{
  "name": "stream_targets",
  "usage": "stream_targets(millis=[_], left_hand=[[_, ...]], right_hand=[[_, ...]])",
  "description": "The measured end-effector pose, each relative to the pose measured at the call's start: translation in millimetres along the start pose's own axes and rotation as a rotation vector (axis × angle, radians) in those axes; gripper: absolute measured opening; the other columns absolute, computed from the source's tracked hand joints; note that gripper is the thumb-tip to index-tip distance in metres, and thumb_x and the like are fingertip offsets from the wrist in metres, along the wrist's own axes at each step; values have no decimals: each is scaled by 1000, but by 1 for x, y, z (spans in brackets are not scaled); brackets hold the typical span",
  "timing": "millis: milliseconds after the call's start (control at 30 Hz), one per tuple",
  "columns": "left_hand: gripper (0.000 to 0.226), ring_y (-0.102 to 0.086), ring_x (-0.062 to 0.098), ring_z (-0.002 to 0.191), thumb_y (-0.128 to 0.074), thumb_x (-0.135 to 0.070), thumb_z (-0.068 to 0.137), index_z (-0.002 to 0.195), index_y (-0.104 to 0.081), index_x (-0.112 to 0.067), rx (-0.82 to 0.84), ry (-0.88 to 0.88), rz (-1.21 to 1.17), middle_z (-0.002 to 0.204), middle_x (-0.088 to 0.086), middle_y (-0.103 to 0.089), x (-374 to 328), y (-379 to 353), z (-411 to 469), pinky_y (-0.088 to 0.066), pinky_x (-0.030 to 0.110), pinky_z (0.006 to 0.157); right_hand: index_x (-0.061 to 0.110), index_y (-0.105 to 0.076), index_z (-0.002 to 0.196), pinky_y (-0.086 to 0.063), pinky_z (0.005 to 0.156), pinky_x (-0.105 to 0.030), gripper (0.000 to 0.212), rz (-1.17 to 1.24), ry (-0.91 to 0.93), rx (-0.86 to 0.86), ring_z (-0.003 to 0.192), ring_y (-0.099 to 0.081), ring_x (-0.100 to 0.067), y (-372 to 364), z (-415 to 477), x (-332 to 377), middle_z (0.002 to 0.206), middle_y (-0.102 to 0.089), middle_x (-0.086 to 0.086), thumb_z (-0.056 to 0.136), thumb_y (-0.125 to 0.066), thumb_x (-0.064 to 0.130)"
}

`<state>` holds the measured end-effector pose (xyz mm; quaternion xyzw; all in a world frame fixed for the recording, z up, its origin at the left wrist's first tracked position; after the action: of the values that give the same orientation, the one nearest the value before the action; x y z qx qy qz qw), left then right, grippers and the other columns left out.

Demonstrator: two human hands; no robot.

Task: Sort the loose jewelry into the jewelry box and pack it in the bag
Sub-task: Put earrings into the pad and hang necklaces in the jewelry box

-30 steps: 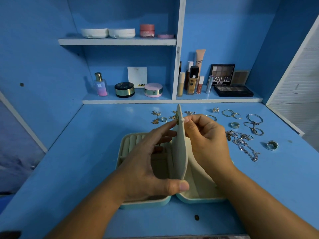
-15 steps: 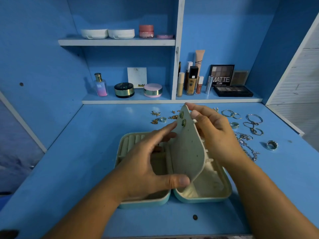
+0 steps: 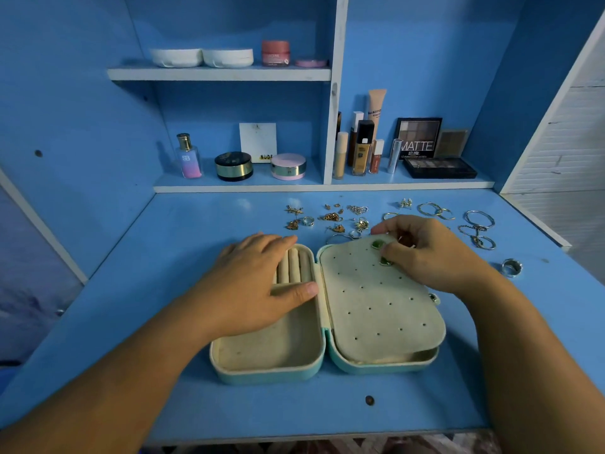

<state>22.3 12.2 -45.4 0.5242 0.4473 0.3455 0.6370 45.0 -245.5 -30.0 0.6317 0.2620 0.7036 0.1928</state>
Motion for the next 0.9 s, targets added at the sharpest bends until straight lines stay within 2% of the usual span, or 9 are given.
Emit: stream_targets(millis=[67, 233, 367, 467, 533, 600, 700, 800, 900], left_hand=[[97, -26, 8, 141, -15, -88, 69, 150, -23, -34, -51, -9, -4, 152, -15, -32, 3, -3, -1, -27, 37, 116], [96, -35, 8, 135, -24, -88, 67, 147, -35, -36, -136, 22, -112, 144, -16, -42, 4, -8, 1, -31, 34, 113], [95, -40, 9, 132, -28, -88, 66, 144, -40, -34, -175, 24, -159, 141, -14, -47, 6, -9, 2, -34, 33, 111], [95, -43, 9, 129, -34, -87, 66, 143, -43, -32, -196, 35, -218, 138, -13, -49, 9, -10, 2, -37, 32, 109], [93, -43, 8, 128, -42, -85, 68, 143, -44, -31, -202, 37, -247, 138, -13, -49, 10, -10, 1, -37, 30, 107], [87, -42, 8, 128, -51, -80, 73, 143, -44, -30, -203, 36, -259, 138, -13, -48, 10, -9, 0, -36, 29, 107], [88, -43, 8, 127, -48, -81, 71, 143, -44, -30, -215, 29, -263, 137, -13, -49, 9, -9, 0, -38, 30, 106], [85, -44, 8, 126, -51, -78, 73, 142, -45, -29, -227, 32, -280, 135, -13, -49, 8, -9, 0, -38, 30, 106], [81, -43, 8, 126, -55, -75, 76, 143, -44, -30, -233, 28, -269, 136, -13, -49, 8, -9, 0, -38, 30, 106]], right_hand=[[28, -64, 100, -42, 62, -19, 17, -118, 11, 4, 67, -54, -8, -2, 1, -2, 85, -59, 9, 85, -63, 20], [26, -64, 100, -33, 54, -11, 16, -265, 62, -44, 64, -46, -3, -7, 3, -5, 86, -49, 16, 84, -66, 25], [31, -64, 98, -29, 58, -11, 13, -351, 203, -112, 69, -45, 0, -9, 14, 3, 87, -45, 16, 86, -66, 31], [28, -65, 103, -31, 61, -12, 14, -476, 274, -32, 74, -47, -1, -9, 32, 13, 93, -49, 12, 89, -60, 28], [26, -66, 106, -31, 63, -15, 17, -590, 275, 41, 75, -45, -1, -11, 48, 17, 98, -51, 9, 92, -57, 26], [25, -66, 110, -32, 71, -18, 20, -650, 254, 91, 76, -44, -3, -13, 63, 17, 102, -54, 6, 93, -55, 23], [24, -68, 111, -32, 75, -20, 21, -674, 208, 125, 74, -45, -3, -17, 81, 15, 103, -57, 5, 93, -57, 23], [21, -70, 110, -34, 77, -22, 21, -657, 189, 131, 86, -48, -9, -21, 90, 14, 103, -60, 4, 91, -62, 25], [20, -71, 108, -36, 78, -23, 21, -659, 183, 123, 89, -49, -11, -26, 93, 15, 101, -61, 3, 89, -65, 27]])
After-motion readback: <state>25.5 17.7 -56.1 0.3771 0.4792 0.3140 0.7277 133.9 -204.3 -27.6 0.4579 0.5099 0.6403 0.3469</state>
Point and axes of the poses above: each hand's wrist, its own z-axis towards the middle knuckle, its own y-axis out of the back of the hand, x = y × z, the point moved 1 cm from there along z, towards the middle knuckle
